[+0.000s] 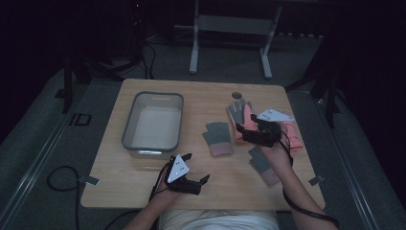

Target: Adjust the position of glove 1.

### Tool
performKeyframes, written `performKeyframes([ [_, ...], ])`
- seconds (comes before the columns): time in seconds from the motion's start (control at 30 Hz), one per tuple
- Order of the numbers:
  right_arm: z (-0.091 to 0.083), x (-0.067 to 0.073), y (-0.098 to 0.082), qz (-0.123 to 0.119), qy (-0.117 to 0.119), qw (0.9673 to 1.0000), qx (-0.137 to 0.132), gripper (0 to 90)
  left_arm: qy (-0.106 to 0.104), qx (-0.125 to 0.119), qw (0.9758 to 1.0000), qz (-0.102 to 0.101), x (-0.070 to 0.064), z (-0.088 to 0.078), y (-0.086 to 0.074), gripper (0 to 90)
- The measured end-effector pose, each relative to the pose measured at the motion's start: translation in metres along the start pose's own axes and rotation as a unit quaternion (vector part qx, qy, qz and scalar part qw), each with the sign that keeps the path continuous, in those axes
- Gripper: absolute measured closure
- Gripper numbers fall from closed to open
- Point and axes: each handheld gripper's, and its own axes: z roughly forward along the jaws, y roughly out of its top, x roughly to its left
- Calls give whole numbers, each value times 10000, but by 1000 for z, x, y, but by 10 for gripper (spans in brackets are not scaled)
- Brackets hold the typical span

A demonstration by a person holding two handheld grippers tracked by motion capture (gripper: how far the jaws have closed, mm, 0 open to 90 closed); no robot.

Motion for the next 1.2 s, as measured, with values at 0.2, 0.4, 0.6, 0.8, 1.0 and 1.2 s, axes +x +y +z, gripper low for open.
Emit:
performKeyframes([
  [0.2, 27, 10, -3, -76, 370, 9991, 170, 375, -3, -2, 10000, 6, 0, 0, 0, 8],
  [0.4, 58, 13, -13, -147, 571, 9968, 542, 508, -21, -10, 10000, -3, 0, 0, 0, 8],
  [0.6, 79, 9, -22, -124, 731, 9946, 725, 617, -21, -14, 10000, -2, 0, 0, 0, 8],
  [0.8, 100, 8, -30, -133, 853, 9915, 975, 632, -17, -54, 10000, 25, -1, 0, 0, 8],
  [1.0, 119, 11, -41, -224, 607, 9899, 1263, 611, -39, -48, 10000, 34, -1, -1, 0, 8],
  [1.2, 130, 11, -55, -206, 424, 9885, 1439, 565, -34, -56, 10000, 51, -1, -1, 0, 8],
])
